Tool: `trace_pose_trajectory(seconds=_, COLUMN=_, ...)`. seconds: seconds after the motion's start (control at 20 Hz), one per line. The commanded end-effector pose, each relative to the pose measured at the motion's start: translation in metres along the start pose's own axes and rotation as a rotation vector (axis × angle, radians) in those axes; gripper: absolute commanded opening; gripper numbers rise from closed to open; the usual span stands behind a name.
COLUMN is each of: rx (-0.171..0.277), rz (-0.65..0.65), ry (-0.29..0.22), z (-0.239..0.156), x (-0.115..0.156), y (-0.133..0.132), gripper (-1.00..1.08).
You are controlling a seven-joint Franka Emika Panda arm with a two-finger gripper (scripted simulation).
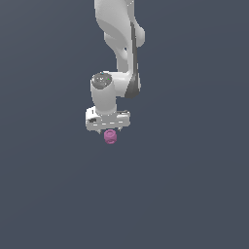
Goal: Pick up the object and move it to a goal position.
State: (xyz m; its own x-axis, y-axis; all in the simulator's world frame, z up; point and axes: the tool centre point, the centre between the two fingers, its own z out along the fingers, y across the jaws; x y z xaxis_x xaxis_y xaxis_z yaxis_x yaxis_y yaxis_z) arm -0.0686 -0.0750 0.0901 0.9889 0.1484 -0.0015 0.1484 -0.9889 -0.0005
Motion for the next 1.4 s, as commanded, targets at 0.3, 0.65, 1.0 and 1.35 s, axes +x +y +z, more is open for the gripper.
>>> trace_pose_trajectory(seconds=0.3, rx=0.000, rz=-0.002, ry=0.001, z=0.016, x=-0.001, y=0.000, gripper=1.00)
trace_pose_trajectory(seconds=0.65, rx=0.000, rz=-0.004, ry=0.001, z=0.046, x=-0.001, y=0.000, gripper=1.00)
trace_pose_trajectory(seconds=1.0, rx=-0.001, rz=-0.005, ry=0.002, z=0.051, x=-0.001, y=0.000, gripper=-1.00)
trace_pose_trajectory(seconds=1.35, rx=-0.001, rz=-0.005, ry=0.002, z=0.051, x=-0.001, y=0.000, gripper=-1.00)
